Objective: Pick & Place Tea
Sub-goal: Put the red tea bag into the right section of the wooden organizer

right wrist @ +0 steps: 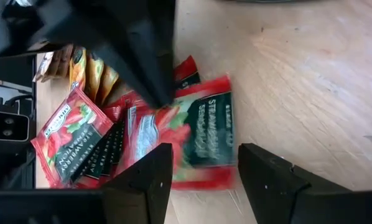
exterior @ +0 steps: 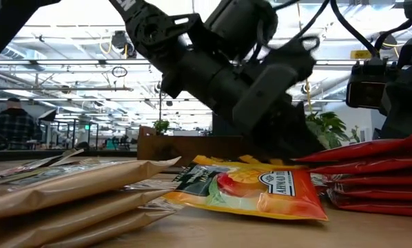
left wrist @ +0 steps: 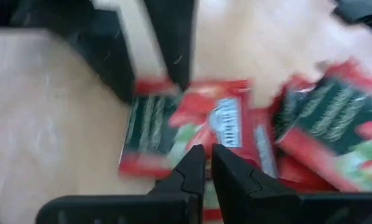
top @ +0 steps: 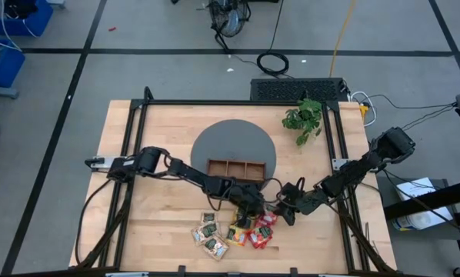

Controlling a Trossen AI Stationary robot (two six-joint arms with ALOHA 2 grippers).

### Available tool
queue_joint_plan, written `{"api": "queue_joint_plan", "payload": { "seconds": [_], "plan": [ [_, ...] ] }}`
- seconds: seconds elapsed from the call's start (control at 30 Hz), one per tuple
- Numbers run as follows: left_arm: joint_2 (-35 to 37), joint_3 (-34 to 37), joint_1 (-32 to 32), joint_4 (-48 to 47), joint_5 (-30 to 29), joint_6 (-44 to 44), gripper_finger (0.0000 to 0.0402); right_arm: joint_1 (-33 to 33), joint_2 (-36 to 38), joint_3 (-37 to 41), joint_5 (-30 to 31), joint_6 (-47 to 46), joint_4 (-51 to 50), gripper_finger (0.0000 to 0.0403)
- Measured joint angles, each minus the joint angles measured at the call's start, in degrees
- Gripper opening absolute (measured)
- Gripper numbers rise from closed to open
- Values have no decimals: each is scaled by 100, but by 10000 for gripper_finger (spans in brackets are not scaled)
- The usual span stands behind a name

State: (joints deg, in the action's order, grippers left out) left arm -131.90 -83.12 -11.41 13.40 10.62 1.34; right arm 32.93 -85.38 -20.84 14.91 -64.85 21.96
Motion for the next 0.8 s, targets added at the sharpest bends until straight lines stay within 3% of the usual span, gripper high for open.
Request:
{"api": "queue_joint_plan", "payload": {
  "seconds": [0.27, 0.4, 0.6, 0.8],
  "plan": [
    [-15, -1, 21, 46, 16, 9, 35, 0, -2, 7, 16, 108, -19, 160],
    [-15, -1, 25, 45, 12, 16, 35, 0, -7, 9, 36, 111, -12, 120],
    [-15, -1, 21, 56, -29, 21, 35, 0, -9, 11, 198, 290, -36, 17],
    [-15, -1, 20, 69, -342, 113, 35, 2, -10, 11, 274, 436, -20, 4]
  ]
}}
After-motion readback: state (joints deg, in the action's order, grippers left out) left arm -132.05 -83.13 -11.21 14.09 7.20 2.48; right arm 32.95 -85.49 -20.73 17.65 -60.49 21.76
